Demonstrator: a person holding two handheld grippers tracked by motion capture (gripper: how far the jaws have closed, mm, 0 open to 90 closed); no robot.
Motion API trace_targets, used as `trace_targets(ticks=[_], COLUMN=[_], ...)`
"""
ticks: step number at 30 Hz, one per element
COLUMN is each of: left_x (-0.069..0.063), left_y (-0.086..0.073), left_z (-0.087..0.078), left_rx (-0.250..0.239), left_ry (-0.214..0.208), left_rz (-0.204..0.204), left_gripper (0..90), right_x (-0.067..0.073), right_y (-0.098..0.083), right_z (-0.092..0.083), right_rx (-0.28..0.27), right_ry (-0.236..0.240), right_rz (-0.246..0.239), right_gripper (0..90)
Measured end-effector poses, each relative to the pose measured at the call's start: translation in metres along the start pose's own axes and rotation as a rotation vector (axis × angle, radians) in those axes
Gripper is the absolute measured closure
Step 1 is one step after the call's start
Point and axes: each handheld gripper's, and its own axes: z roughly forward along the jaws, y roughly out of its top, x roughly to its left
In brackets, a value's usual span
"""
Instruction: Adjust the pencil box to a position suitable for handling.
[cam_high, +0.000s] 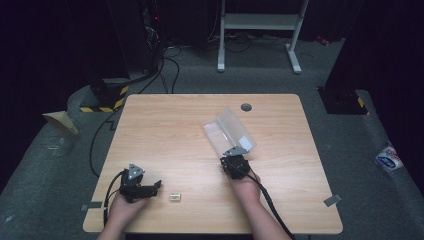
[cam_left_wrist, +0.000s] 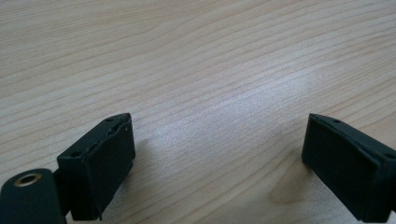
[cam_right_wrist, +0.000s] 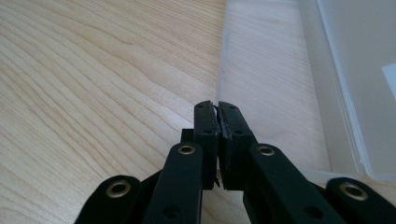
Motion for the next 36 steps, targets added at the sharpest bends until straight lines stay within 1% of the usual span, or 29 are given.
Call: trace_targets(ticks=[2,7,9,10,12,14,16,20,24,26,28,31,33,36], left_x=[0.000,0.000,0.000,0.000,0.000,0.000,0.000,0.000,0.000,0.000,0.000,0.000,0.000,0.000], left_y=[0.000,0.000,0.000,0.000,0.000,0.000,0.000,0.000,0.000,0.000,0.000,0.000,0.000,0.000], left_z=[0.000,0.000,0.000,0.000,0.000,0.000,0.000,0.000,0.000,0.000,0.000,0.000,0.000,0.000], left_rx=[0.000,0.000,0.000,0.000,0.000,0.000,0.000,0.000,0.000,0.000,0.000,0.000,0.000,0.000], left_ry=[0.000,0.000,0.000,0.000,0.000,0.000,0.000,0.000,0.000,0.000,0.000,0.002,0.002,0.003], left_rz=[0.000,0.000,0.000,0.000,-0.001,-0.001,0.000,0.000,-0.002,-0.001,-0.001,-0.003,-0.004,-0.004], left_gripper=[9.6,9.6,9.6,9.6,9.6,9.6,9.6,9.6,9.6,9.6,9.6,9.7,9.6,9.7], right_x=[-0.004,-0.005,-0.005,-0.006,-0.004,-0.001,-0.001,0.002,0.005,0.006,0.008,0.009,0.009,0.008], right_y=[-0.003,-0.006,-0.009,-0.010,-0.012,-0.016,-0.017,-0.026,-0.032,-0.036,-0.042,-0.046,-0.049,-0.055], right_z=[-0.003,-0.008,-0.011,-0.012,-0.016,-0.024,-0.025,-0.034,-0.040,-0.044,-0.051,-0.055,-0.058,-0.061], right_rx=[-0.002,-0.003,-0.005,-0.006,-0.004,-0.007,-0.008,-0.019,-0.020,-0.027,-0.030,-0.032,-0.033,-0.028], right_ry=[0.002,0.012,0.020,0.023,0.034,0.039,0.041,0.054,0.062,0.069,0.080,0.086,0.085,0.087], right_rz=[0.000,-0.007,-0.016,-0.030,-0.035,-0.056,-0.057,-0.076,-0.085,-0.098,-0.096,-0.096,-0.104,-0.099], right_gripper=[87.5,88.0,88.1,88.1,88.2,88.2,88.1,88.2,88.1,88.1,88.1,88.0,88.0,88.0])
